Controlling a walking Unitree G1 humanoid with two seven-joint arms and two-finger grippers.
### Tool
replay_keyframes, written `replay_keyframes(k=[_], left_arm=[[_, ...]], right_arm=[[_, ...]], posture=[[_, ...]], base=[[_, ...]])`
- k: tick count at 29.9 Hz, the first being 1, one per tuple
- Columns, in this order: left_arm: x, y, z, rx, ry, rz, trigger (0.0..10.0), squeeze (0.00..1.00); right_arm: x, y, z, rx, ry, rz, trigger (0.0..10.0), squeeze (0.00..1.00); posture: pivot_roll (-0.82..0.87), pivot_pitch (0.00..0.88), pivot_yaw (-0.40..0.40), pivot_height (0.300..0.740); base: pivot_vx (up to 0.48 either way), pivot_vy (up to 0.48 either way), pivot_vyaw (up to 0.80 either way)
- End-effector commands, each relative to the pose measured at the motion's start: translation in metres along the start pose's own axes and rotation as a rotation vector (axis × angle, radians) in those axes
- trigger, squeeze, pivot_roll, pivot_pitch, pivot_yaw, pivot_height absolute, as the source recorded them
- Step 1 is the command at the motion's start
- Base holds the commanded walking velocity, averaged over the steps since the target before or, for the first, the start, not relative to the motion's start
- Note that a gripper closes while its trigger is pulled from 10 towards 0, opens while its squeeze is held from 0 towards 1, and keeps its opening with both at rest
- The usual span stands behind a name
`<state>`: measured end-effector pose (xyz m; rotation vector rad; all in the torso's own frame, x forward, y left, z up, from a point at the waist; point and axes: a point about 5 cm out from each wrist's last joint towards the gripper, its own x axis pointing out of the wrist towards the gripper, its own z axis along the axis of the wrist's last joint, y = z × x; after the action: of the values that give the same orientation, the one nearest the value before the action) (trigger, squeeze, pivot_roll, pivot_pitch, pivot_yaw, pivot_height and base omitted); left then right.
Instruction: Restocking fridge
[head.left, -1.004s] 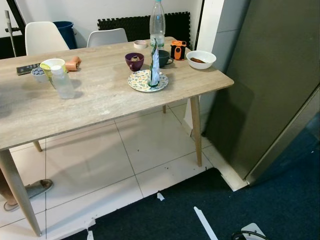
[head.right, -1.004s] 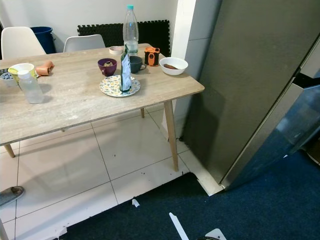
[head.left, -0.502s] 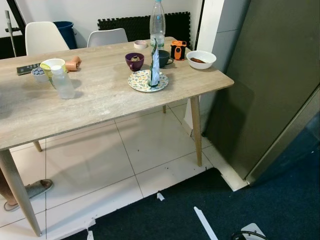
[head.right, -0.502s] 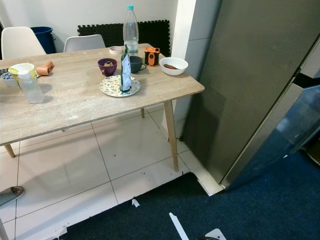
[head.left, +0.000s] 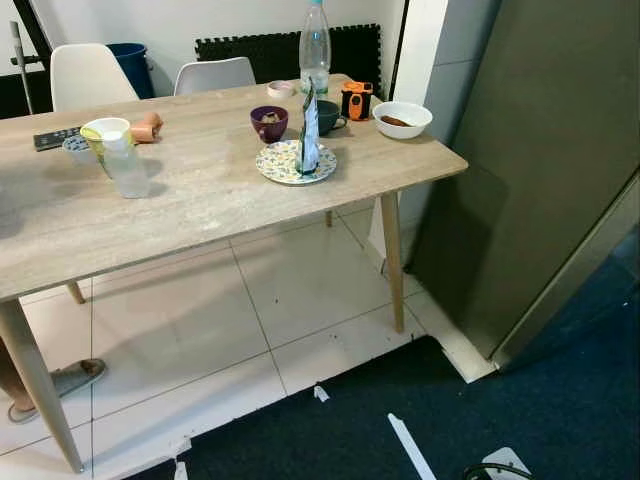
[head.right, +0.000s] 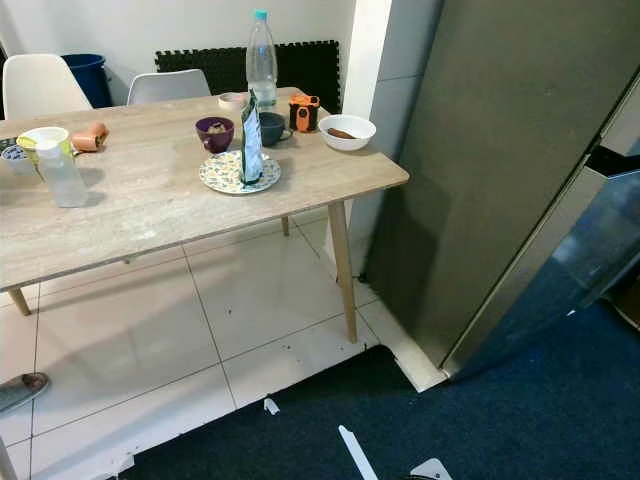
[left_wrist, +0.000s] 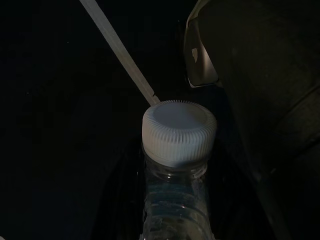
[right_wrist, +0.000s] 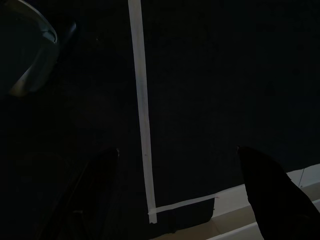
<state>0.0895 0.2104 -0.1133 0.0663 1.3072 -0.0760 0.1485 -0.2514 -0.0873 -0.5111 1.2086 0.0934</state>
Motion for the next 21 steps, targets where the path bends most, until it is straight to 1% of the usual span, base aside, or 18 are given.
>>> replay_keyframes(k=[1, 21], left_arm=[[0.0027, -0.0220, 0.0557, 0.016, -0.195, -0.057, 10.0, 0.00], [0.0029, -0.0231, 0.0552, 0.020, -0.192, -0.058, 10.0, 0.00]], right_arm=[[-0.0003, -0.0013, -0.0050, 0.001, 0.015, -0.003, 10.0, 0.00], [-0.0003, -0.0011, -0.0048, 0.002, 0.015, 0.001, 10.0, 0.00]], posture=[[-0.03, 0.000, -0.054, 0.740], [-0.03, 0.000, -0.055, 0.740]], base=[[0.000, 0.000, 0.00], [0.000, 0.000, 0.00]])
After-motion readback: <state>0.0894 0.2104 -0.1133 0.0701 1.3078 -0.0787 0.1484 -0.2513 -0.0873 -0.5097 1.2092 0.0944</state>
